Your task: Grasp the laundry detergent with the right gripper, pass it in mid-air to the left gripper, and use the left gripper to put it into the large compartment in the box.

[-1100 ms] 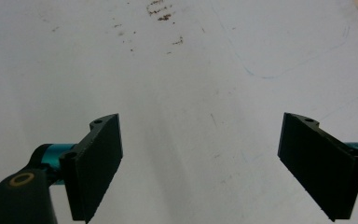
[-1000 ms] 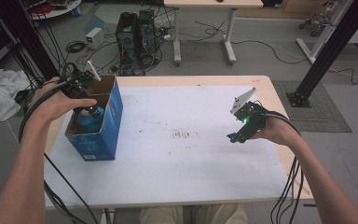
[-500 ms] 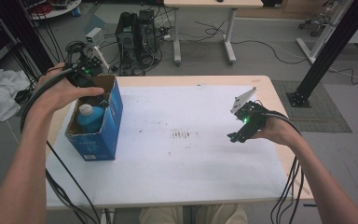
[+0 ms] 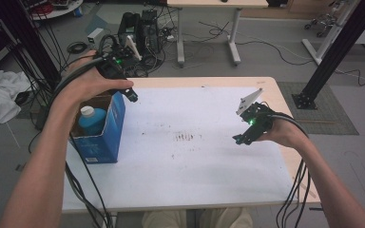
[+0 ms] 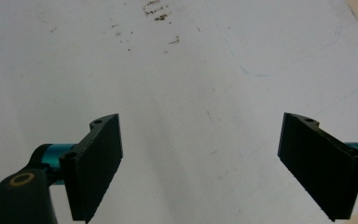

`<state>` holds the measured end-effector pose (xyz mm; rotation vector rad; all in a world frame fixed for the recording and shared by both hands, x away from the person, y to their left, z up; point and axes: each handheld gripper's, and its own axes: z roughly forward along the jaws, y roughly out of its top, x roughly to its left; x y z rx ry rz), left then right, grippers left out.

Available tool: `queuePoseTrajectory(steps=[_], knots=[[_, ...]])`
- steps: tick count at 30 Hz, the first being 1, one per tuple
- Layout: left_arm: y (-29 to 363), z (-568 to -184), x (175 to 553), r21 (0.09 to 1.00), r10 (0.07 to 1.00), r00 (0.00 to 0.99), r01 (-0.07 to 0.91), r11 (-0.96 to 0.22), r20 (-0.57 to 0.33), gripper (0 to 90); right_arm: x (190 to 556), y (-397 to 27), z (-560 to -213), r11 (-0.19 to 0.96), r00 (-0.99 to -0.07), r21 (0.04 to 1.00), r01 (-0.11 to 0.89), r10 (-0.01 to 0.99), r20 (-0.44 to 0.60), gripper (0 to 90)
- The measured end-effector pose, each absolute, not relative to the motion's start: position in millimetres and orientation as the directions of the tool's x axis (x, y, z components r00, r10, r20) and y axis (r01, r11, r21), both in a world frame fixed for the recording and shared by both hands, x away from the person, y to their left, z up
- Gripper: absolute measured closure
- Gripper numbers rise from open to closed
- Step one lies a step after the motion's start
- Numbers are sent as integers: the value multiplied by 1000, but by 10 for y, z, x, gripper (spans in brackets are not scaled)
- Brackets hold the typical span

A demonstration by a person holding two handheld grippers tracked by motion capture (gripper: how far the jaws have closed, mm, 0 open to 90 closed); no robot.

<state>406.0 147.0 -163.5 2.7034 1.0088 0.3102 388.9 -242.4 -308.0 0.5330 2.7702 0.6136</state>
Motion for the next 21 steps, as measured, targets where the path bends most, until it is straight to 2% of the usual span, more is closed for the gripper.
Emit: queuePoseTrajectory(steps=[1,2,3,5,6,7,8,10,11,12,13,14,15,16,17,18,19,20,21], knots=[[1683,-1711,4054,298,701,706,650,-699,105,288,3891,-2423,-3083,843,-900,450,295,403,-165,131],[1683,-1711,4054,298,701,706,650,-699,105,288,3893,-2416,-3090,845,-902,448,293,399,-162,131],[1422,-1630,4059,295,655,745,603,-741,122,288,3893,-2416,-3090,845,-902,448,293,399,-162,131],[1172,-1708,4059,295,611,786,563,-772,99,283,3892,-2422,-3084,842,-900,450,297,405,-164,131],[1136,-1725,4060,293,602,793,556,-778,94,244,3895,-2411,-3088,842,-900,451,295,404,-166,131],[1727,-1733,4051,296,708,700,658,-692,98,223,3893,-2412,-3093,844,-902,448,294,400,-162,131],[1101,-1751,4060,297,597,798,551,-780,87,222,3887,-2401,-3086,840,-897,450,301,410,-164,130],[1066,-1775,4062,299,592,802,547,-782,80,223,3889,-2396,-3085,843,-899,450,296,404,-166,131],[1210,-1687,4057,293,618,779,571,-767,101,223,3894,-2415,-3086,842,-899,450,299,407,-164,130],[821,-2006,4067,286,546,837,512,-810,48,222,3876,-2383,-3064,842,-897,450,297,408,-171,131],[1348,-1634,4055,296,642,758,591,-750,116,222,3876,-2383,-3064,842,-897,450,297,408,-171,131],[813,-2014,4068,283,543,838,510,-812,49,222,3892,-2423,-3084,843,-900,450,296,404,-164,131],[744,-2111,4069,274,527,849,499,-822,36,222,3867,-2388,-3059,842,-895,448,301,412,-172,131],[1043,-1787,4063,296,589,805,546,-784,75,222,3867,-2388,-3059,842,-895,448,301,412,-172,131],[992,-1827,4066,301,576,814,533,-791,73,223,3881,-2387,-3082,843,-899,447,299,406,-164,130],[715,-2153,4068,272,520,853,494,-826,31,223,3881,-2387,-3082,843,-899,447,299,406,-164,130],[867,-1952,4067,293,552,832,515,-806,54,222,3878,-2380,-3070,841,-896,449,301,410,-169,131],[622,-2322,4077,267,506,863,488,-831,-2,223,3875,-2416,-3059,841,-891,445,306,418,-176,130],[683,-2207,4069,267,511,860,488,-831,20,223,3875,-2416,-3059,841,-891,445,306,418,-176,130]])
